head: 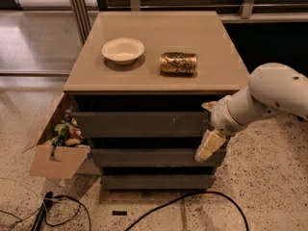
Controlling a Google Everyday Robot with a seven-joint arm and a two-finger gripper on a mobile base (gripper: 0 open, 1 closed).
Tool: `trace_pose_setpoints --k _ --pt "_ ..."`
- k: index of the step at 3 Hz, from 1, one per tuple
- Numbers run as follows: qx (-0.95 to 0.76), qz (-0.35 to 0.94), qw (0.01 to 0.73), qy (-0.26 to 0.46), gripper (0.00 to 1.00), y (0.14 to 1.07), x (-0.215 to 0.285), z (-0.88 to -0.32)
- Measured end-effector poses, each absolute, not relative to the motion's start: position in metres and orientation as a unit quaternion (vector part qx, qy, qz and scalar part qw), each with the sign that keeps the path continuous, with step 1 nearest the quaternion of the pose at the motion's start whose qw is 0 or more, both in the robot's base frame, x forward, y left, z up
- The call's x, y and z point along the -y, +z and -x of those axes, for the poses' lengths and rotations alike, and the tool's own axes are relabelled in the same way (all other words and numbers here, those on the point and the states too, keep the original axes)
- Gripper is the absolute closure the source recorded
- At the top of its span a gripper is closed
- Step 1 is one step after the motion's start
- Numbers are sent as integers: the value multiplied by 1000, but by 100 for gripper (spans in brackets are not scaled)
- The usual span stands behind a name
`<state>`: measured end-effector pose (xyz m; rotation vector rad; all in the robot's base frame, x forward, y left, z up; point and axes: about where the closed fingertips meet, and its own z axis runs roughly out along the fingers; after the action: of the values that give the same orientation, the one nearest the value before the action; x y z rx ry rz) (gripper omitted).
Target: Open top drawer
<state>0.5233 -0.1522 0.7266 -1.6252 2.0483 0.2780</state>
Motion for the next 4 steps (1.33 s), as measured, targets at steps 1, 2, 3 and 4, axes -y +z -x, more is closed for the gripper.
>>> trace_pose_setpoints --k 1,2,3,4 --pt "-746 601 277 82 0 711 152 -546" --pt "-740 602 295 54 0 696 153 -565" --pt "-739 597 309 37 0 676 153 -587" --pt "-742 593 310 37 0 662 153 -596"
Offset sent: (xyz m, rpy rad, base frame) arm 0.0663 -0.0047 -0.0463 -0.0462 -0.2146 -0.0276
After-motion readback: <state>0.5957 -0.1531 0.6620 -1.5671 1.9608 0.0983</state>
